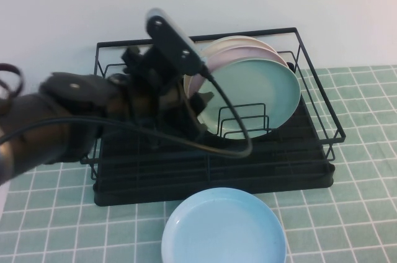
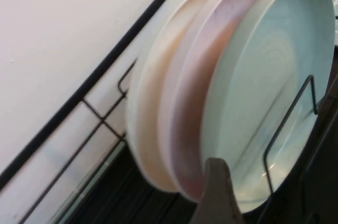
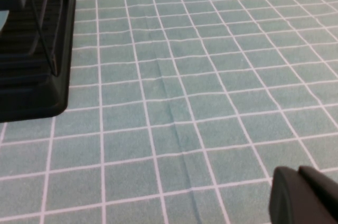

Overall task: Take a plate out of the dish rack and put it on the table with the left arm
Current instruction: Grasp the plate from the shelf

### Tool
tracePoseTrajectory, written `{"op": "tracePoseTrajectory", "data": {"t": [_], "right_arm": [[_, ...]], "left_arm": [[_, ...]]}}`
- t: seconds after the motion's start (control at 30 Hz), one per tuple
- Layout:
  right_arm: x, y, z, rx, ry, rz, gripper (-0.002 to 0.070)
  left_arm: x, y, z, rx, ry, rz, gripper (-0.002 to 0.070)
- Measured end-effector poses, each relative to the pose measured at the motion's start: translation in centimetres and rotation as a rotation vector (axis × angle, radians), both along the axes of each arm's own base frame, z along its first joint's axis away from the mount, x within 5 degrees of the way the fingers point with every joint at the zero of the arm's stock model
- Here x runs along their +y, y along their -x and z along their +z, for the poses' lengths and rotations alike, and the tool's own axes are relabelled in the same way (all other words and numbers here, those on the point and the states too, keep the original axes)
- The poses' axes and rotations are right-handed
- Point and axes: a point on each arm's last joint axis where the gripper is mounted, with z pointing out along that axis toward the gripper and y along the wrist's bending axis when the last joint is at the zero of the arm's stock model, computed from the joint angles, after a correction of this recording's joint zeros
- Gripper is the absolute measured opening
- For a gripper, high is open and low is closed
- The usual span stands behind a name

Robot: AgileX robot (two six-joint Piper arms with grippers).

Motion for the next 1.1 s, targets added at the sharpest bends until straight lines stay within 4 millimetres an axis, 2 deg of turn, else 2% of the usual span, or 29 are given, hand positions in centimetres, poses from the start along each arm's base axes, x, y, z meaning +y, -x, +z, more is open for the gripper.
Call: {"op": "tracePoseTrajectory", "data": {"t": [0.27, 0.57, 0.77, 0.97, 1.1], "right_arm": [[0.0, 0.0, 0.0, 0.000, 0.000, 0.000, -0.0002], [0.0, 0.0, 0.0, 0.000, 0.000, 0.000, -0.0002], [0.0, 0.0, 0.0, 0.000, 0.000, 0.000, -0.0002], [0.0, 0.0, 0.0, 0.000, 0.000, 0.000, -0.0002], [0.0, 0.0, 0.0, 0.000, 0.000, 0.000, -0.0002]], "left_arm": [[-2.8, -2.1, -1.5, 0.026, 0.005, 0.038, 0.0457], [-4.3, -4.6, -1.9, 0.062, 0.072, 0.086, 0.0458], [-5.0, -5.7, -3.5, 0.110, 0.087, 0.106, 0.0449], [-5.6, -6.6, -4.8, 0.141, 0.094, 0.119, 0.0387], [-5.5, -6.9, -4.9, 0.135, 0.089, 0.147, 0.0269]]}}
